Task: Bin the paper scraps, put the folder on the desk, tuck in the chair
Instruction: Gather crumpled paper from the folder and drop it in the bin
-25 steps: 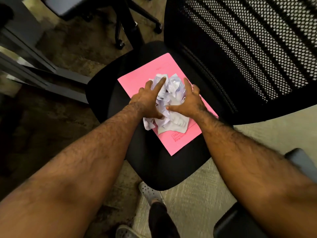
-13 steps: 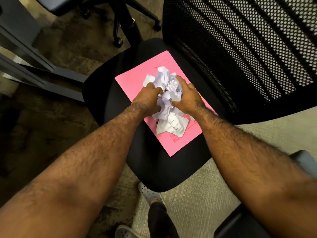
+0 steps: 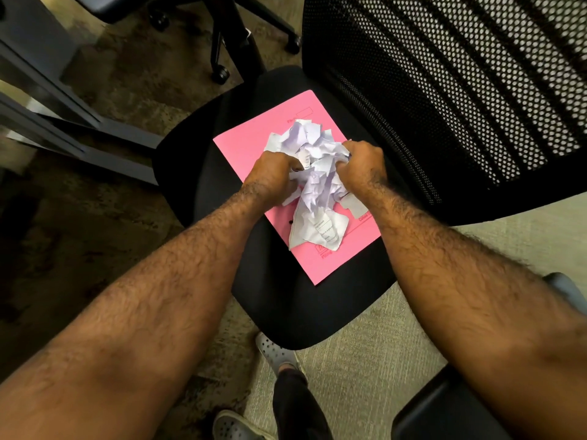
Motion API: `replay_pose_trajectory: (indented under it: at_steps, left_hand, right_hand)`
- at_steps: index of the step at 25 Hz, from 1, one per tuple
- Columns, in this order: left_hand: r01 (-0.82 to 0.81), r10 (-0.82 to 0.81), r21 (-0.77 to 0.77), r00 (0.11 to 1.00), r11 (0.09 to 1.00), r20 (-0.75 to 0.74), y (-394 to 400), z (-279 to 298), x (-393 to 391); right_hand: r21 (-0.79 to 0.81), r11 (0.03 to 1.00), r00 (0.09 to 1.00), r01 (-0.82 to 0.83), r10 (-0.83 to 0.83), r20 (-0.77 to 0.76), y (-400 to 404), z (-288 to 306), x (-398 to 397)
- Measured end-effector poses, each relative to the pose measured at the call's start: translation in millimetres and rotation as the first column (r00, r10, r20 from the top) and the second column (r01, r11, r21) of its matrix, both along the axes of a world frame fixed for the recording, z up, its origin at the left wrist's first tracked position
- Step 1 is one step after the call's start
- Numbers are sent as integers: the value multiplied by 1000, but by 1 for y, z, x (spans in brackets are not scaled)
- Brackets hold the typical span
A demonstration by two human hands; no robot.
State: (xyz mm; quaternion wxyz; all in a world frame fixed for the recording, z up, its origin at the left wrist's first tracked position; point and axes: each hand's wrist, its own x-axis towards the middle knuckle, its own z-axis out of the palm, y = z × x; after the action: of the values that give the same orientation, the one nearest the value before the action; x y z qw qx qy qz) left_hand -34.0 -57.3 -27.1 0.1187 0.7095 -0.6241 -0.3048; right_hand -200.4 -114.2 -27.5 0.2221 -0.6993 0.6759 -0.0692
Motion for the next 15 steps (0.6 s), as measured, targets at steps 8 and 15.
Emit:
replay_pose_trajectory:
  at_steps: [8,15]
  left_hand:
    - [-146,140,-14,968,989,-207,3,38,13]
    - [-367,355,60,827,928,-436,12,68,25]
  right_hand:
    - [-28,992,978,125,-119,169,-3,38,-12]
    - [-101,981,951,165,-131,281,3,70,-3]
